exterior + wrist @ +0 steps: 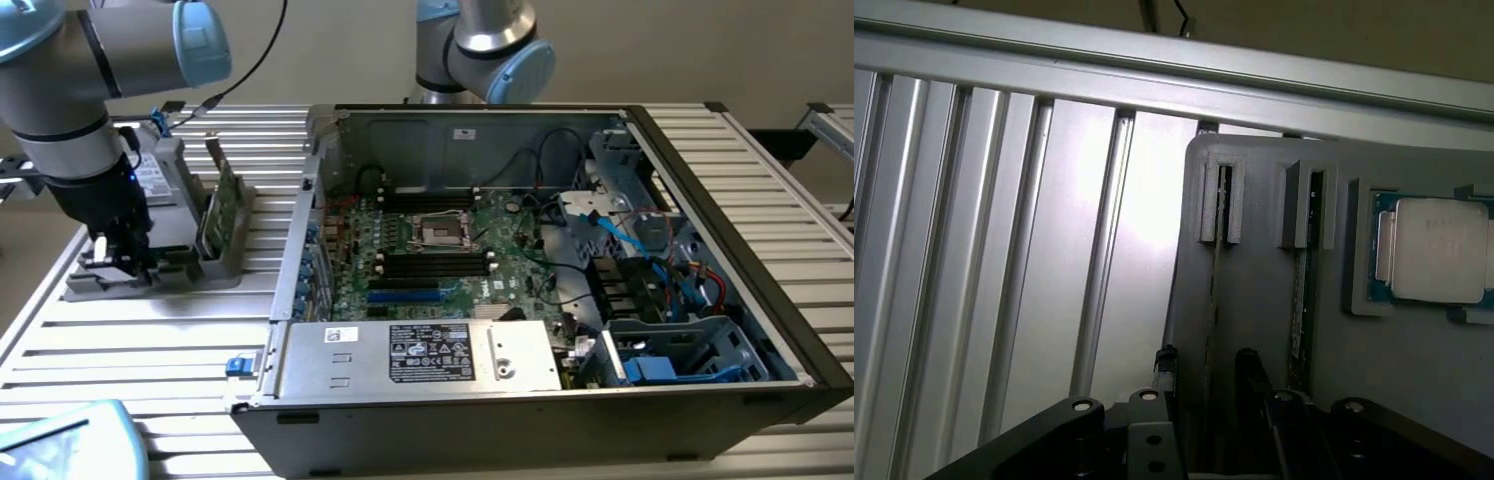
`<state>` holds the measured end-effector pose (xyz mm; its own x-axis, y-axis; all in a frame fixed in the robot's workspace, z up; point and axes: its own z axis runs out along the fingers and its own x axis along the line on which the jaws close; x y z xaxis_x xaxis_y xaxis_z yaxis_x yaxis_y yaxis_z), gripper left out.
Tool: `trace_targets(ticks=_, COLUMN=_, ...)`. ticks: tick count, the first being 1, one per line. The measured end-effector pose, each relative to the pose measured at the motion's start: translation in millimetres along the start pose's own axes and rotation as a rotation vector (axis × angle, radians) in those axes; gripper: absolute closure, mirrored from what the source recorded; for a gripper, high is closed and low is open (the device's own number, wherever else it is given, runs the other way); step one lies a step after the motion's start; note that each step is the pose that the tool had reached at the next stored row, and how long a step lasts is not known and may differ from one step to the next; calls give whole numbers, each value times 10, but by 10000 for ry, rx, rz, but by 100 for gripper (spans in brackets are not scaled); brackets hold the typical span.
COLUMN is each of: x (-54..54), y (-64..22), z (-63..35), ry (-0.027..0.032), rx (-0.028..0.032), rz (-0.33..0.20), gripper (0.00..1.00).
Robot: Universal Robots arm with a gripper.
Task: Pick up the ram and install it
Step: 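Pick up the ram and move it above insertion slot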
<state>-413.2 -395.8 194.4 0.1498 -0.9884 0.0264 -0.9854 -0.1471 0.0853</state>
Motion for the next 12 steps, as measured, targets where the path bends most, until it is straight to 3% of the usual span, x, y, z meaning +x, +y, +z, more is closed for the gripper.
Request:
trace_targets(ticks=4, x=0, y=0, z=0, ry=0, rx=0, rz=1, gripper=65)
trace_targets(ticks=6, x=0, y=0, z=0, ry=0, rx=0, rz=1, gripper=78)
trace_targets(ticks=9, x=0, y=0, z=0, ry=0, rx=0, rz=1, gripper=86)
trace_targets(ticks=12, x=0, y=0, z=1, ry=0, rx=0, rz=1, gripper=86)
